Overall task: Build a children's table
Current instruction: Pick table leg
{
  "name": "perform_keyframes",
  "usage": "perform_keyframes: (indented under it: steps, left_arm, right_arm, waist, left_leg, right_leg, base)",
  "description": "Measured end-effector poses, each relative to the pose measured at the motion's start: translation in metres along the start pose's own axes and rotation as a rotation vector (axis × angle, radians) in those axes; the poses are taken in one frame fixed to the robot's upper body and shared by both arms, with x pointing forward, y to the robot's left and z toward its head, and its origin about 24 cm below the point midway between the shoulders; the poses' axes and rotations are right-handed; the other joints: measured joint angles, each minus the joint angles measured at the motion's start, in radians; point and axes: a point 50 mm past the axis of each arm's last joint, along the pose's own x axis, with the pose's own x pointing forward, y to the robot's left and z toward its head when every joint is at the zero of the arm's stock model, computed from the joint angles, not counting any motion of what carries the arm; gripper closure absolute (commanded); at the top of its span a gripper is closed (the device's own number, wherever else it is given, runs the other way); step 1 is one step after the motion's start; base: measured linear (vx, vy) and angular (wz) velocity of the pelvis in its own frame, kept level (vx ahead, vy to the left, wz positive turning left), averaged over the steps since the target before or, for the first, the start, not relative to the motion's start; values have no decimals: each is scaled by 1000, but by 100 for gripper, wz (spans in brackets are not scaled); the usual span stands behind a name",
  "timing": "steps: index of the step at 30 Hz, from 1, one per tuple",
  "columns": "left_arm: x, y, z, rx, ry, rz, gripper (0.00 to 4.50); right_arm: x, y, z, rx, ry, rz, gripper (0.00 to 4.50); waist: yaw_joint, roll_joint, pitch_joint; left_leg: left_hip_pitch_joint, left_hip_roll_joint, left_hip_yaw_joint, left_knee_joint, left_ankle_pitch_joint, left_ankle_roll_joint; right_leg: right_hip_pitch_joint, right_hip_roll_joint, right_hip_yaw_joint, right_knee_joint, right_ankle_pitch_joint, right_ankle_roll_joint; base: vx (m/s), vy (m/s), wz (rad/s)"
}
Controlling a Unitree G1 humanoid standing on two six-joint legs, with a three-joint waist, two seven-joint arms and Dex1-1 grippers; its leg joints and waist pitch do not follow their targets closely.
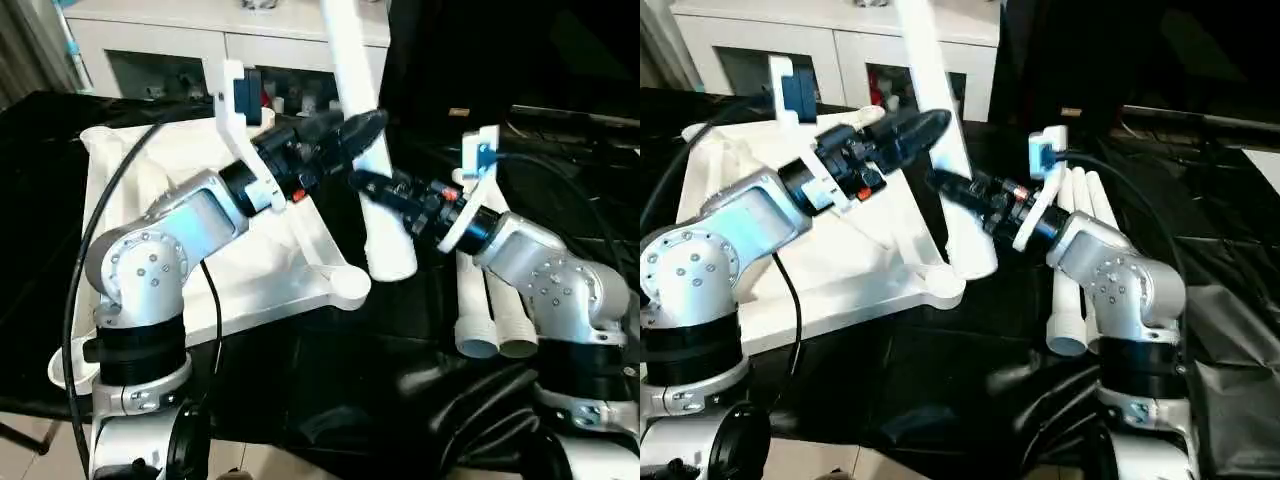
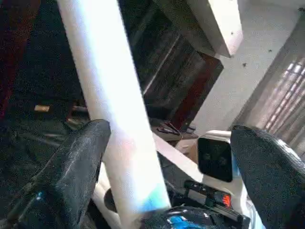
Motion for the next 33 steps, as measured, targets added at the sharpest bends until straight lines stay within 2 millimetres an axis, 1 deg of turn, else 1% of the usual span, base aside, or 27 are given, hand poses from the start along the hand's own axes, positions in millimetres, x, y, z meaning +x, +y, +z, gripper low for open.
perform_keyframes:
  steps: [5,8,10,11,15,16,20,21,25,26,27,28,30,31,32,33]
  left_arm:
    - [4,8,-11,-49,43,65,0]
    - [4,15,-13,-79,49,106,0]
    - [3,19,-11,-100,32,129,0]
    - [2,21,-8,-113,18,131,27]
    - [-2,23,2,-138,-35,125,40]
    - [-3,25,5,-154,-49,121,72]
    - [-10,30,20,-171,-97,121,80]
    - [-12,31,22,-170,-98,125,111]
    - [-13,30,21,-175,-71,109,126]
    - [-13,30,21,-177,-69,106,141]
    - [-13,29,21,-179,-69,103,141]
    - [-13,29,21,-182,-67,99,158]
    - [-13,28,20,-185,-63,93,165]
    - [-13,28,20,-184,-57,91,188]
    - [-12,27,19,-183,-51,89,188]
    - [-12,27,18,-182,-44,88,204]
  right_arm:
    - [12,17,-11,-36,66,104,266]
    - [13,21,-13,-63,82,126,266]
    - [12,21,-15,-77,100,123,266]
    - [12,20,-18,-78,106,117,266]
    - [11,20,-24,-75,131,112,266]
    - [10,20,-24,-81,133,114,266]
    - [8,19,-23,-98,141,115,266]
    - [7,18,-23,-99,143,113,266]
    - [7,18,-24,-100,148,118,266]
    - [7,19,-25,-101,149,119,266]
    - [8,19,-25,-103,149,122,266]
    - [8,19,-25,-103,150,125,266]
    - [8,20,-25,-104,152,126,266]
    - [8,20,-26,-105,157,128,266]
    - [9,20,-26,-105,158,129,266]
    - [9,20,-26,-105,158,129,266]
  waist:
    - [0,0,0]
    - [3,-1,0]
    - [6,-1,0]
    - [6,-1,0]
    - [6,-1,0]
    - [7,-1,0]
    - [7,-1,0]
    - [7,-1,0]
    - [15,-2,0]
    - [15,-2,0]
    - [15,-2,0]
    - [15,-2,0]
    - [15,-2,0]
    - [15,-2,0]
    - [15,-2,0]
    - [15,-2,0]
  left_leg:
    - [-1,0,-1,0,0,0]
    - [-2,0,-3,0,0,0]
    - [-2,0,-3,0,0,0]
    - [-2,0,-4,0,0,0]
    - [-3,0,-4,0,0,0]
    - [-3,0,-4,0,0,0]
    - [-3,0,-5,0,0,0]
    - [-3,0,-5,0,0,0]
    - [-3,0,-5,0,3,5]
    - [-3,0,-5,0,3,5]
    - [-3,0,-5,0,3,5]
    - [-3,0,-5,0,3,5]
    - [-3,0,-5,0,3,6]
    - [-3,0,-5,0,3,6]
    - [-3,0,-5,0,3,6]
    - [-3,0,-5,0,3,6]
  right_leg:
    - [0,0,-1,-2,0,0]
    - [0,0,-1,-2,0,1]
    - [0,0,-1,-3,0,1]
    - [0,0,-1,-3,0,1]
    - [0,0,-1,-3,0,1]
    - [0,0,-1,-3,0,1]
    - [0,0,-1,-3,1,1]
    - [0,0,-1,-3,1,1]
    - [0,0,-1,-3,1,1]
    - [0,0,-1,-3,1,1]
    - [0,0,-1,-3,1,1]
    - [0,0,-1,-3,1,1]
    - [0,0,-1,-3,1,1]
    - [0,0,-1,-3,1,1]
    - [0,0,-1,-3,1,1]
    - [0,0,-1,-3,1,1]
  base:
    - [0,0,0]
    - [0,0,0]
    - [0,0,0]
    - [0,0,0]
    - [0,0,0]
    - [0,0,0]
    - [0,0,0]
    - [0,0,0]
    - [0,0,0]
    - [0,0,0]
    - [0,0,0]
    - [0,0,0]
    - [0,0,0]
    - [0,0,0]
    - [0,0,0]
    - [0,0,0]
